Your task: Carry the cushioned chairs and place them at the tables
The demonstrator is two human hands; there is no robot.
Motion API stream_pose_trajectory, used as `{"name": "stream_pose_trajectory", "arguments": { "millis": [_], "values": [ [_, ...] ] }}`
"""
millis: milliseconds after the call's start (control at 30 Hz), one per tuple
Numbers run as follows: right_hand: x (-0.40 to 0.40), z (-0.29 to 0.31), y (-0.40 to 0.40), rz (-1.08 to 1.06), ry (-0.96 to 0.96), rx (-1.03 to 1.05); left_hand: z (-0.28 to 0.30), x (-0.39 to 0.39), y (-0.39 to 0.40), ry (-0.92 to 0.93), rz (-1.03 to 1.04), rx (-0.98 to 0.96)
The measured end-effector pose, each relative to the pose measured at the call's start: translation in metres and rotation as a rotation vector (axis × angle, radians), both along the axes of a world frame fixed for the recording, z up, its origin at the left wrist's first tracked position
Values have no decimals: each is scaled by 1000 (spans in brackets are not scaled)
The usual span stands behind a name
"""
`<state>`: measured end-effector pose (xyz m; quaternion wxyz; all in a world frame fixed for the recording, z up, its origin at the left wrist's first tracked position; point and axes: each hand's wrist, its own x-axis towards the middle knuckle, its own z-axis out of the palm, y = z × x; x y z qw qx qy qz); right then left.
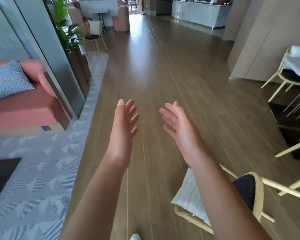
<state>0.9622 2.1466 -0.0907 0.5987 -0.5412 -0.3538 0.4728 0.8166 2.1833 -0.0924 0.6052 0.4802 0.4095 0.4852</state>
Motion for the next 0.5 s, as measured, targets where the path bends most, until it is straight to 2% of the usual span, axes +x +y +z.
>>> {"name": "stream_pose_trajectory", "arguments": {
  "millis": [500],
  "values": [
    [-8, -5, 156, -166, 0, 12, 6, 0, 173, -16, -186, 21]
  ]
}}
